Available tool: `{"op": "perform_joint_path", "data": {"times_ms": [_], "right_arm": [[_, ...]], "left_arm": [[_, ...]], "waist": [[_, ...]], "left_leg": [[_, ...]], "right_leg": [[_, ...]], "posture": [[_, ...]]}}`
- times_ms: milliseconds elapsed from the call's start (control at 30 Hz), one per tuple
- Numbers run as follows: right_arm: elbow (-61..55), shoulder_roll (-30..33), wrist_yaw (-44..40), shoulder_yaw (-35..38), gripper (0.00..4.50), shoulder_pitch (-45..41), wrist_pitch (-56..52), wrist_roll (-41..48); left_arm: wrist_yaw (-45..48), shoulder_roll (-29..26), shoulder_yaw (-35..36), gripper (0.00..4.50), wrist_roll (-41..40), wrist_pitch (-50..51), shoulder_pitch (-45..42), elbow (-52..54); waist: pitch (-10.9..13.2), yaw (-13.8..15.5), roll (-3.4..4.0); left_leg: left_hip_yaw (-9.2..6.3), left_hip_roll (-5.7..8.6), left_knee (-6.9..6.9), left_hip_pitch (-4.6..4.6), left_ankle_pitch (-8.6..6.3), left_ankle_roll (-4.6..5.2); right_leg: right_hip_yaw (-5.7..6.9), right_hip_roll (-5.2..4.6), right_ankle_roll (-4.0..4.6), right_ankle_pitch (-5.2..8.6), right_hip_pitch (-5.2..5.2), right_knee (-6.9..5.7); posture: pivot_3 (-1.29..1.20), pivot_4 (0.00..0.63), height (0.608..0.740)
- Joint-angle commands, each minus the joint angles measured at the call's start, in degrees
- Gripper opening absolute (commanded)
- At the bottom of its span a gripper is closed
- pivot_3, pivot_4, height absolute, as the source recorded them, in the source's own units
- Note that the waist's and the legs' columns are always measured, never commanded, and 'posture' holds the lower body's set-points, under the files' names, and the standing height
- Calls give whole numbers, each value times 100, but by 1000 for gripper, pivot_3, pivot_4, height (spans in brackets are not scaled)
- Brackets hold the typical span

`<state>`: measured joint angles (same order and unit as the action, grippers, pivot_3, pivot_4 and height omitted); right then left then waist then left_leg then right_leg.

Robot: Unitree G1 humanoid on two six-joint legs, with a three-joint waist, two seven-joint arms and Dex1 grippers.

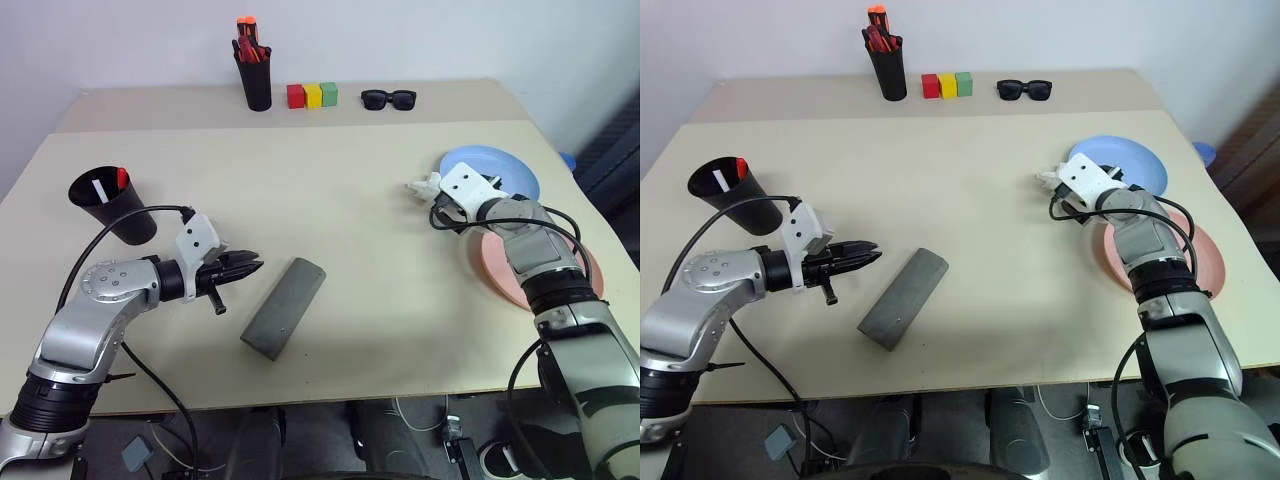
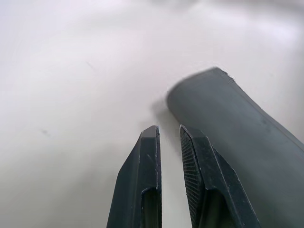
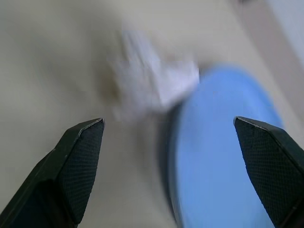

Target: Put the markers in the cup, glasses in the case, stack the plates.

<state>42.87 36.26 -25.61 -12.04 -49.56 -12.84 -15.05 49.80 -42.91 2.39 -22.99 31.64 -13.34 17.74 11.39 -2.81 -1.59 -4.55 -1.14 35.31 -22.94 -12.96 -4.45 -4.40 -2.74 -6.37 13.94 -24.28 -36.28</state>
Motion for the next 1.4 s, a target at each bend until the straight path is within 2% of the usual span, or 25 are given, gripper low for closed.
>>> {"op": "perform_joint_path", "data": {"times_ms": [33, 167, 267, 333, 533, 700, 867, 933, 1000, 1100, 1267, 1400], "right_arm": [[911, -9, 319, -36, 3643, -419, 490, -240], [1212, -16, 367, -34, 1556, -572, 775, -284], [825, 85, 337, 22, 41, -482, 867, -286], [335, 242, 362, 57, 41, -326, 926, -351], [-2595, 1075, -508, 831, 41, 946, 281, 196], [-5139, 2104, -1789, 2108, 41, 3119, -812, 897], [-6291, 2494, -2577, 3059, 41, 4780, -1587, 1273], [-6558, 2528, -2763, 3134, 734, 5055, -1734, 1422], [-6621, 2468, -2660, 2958, 1495, 4922, -1738, 1414], [-6360, 2175, -2221, 2363, 3020, 4204, -1455, 1211], [-5041, 920, -1416, 1288, 3020, 2645, -1197, 953], [-2621, -16, -409, 731, 3020, 1303, -490, 439]], "left_arm": [[-201, 139, 268, 632, -53, -168, 7, 94], [-443, 434, 490, 632, -298, -121, 15, 228], [-565, 541, 497, 632, -283, -108, 34, 267], [-683, 603, 451, 632, -202, -170, 25, 230], [-936, 848, 336, 632, -2, -359, -203, -163], [-767, 982, 94, 632, 111, -617, -475, -582], [-526, 1011, -181, 632, 242, -811, -697, -921], [-461, 1052, -229, 632, 245, -873, -797, -1038], [-434, 1084, -264, 632, 279, -904, -878, -1125], [-424, 1104, -276, 632, 311, -947, -917, -1167], [-551, 1077, -150, 632, 313, -927, -711, -961], [-742, 1022, 66, 632, 249, -827, -442, -631]], "waist": [[0, -26, 1], [0, -59, 1], [1, -98, 3], [4, -111, 7], [6, -42, 14], [3, 128, 17], [-4, 160, 32], [-6, 109, 35], [-6, 46, 35], [-6, -38, 35], [-8, -121, 30], [-4, -113, 36]], "left_leg": [[1, 0, 0, 1, 0, 0], [-1, 0, 0, 0, 0, 0], [-1, 0, 1, 0, 0, 0], [-1, 0, 1, 1, 0, 0], [-8, 1, 1, 0, 0, 0], [-13, 3, 6, -7, -1, 1], [-5, 5, 39, -11, -5, 8], [-2, 4, 54, -3, -5, 9], [-1, 4, 73, -1, -6, 10], [10, 4, 76, 53, -8, 12], [5, -2, 64, 60, -11, 16], [7, 1, 65, 49, -12, 19]], "right_leg": [[-1, 0, 0, 0, 0, -1], [0, 1, -1, 0, 0, -2], [-1, 1, -5, -3, 0, -4], [-1, 1, -6, -3, 0, -5], [2, 2, -7, -3, 0, -8], [7, 1, -11, -1, 4, -5], [0, 1, -7, 2, 9, -4], [-2, 3, 4, 6, 21, -4], [-2, 3, 7, 5, 34, -6], [-11, 1, -7, 8, 84, 4], [-10, 7, 11, -2, 88, 4], [-12, 3, -1, -7, 82, 6]], "posture": [[0, 150, 740], [0, 150, 740], [0, 150, 740], [0, 150, 740], [0, 150, 740], [0, 150, 740], [0, 150, 740], [0, 150, 740], [0, 150, 740], [0, 150, 740], [0, 150, 740], [0, 150, 740]]}}
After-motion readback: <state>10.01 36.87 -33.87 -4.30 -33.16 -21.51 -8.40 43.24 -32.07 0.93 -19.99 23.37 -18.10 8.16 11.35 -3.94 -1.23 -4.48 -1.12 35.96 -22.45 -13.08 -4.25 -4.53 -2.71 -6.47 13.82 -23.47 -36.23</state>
